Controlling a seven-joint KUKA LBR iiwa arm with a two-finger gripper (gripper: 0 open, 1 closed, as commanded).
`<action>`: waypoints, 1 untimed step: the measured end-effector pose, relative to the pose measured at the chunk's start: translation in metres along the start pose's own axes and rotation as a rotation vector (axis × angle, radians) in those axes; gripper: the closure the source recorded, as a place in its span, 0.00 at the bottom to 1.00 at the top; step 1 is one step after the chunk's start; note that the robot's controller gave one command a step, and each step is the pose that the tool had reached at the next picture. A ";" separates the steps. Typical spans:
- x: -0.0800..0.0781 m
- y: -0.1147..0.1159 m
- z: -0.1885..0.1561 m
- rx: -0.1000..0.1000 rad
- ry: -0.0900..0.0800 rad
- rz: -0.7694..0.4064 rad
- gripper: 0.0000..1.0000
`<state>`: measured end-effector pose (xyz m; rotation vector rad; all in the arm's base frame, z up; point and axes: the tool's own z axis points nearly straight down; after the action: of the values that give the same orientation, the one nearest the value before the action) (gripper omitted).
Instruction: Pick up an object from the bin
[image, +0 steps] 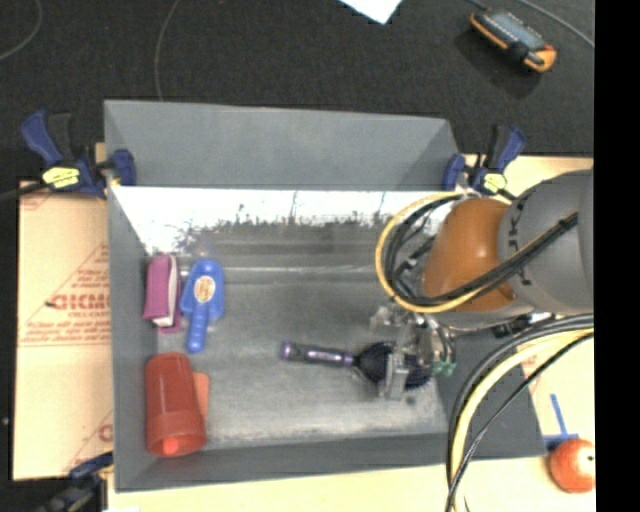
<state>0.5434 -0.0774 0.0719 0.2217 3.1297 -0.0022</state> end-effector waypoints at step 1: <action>0.005 -0.001 -0.089 0.004 -0.016 -0.074 0.00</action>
Offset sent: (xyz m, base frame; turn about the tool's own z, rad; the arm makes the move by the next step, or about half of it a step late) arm -0.0180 0.0015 0.0281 -0.1026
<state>0.5384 -0.0773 0.1611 0.1045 3.1203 -0.0110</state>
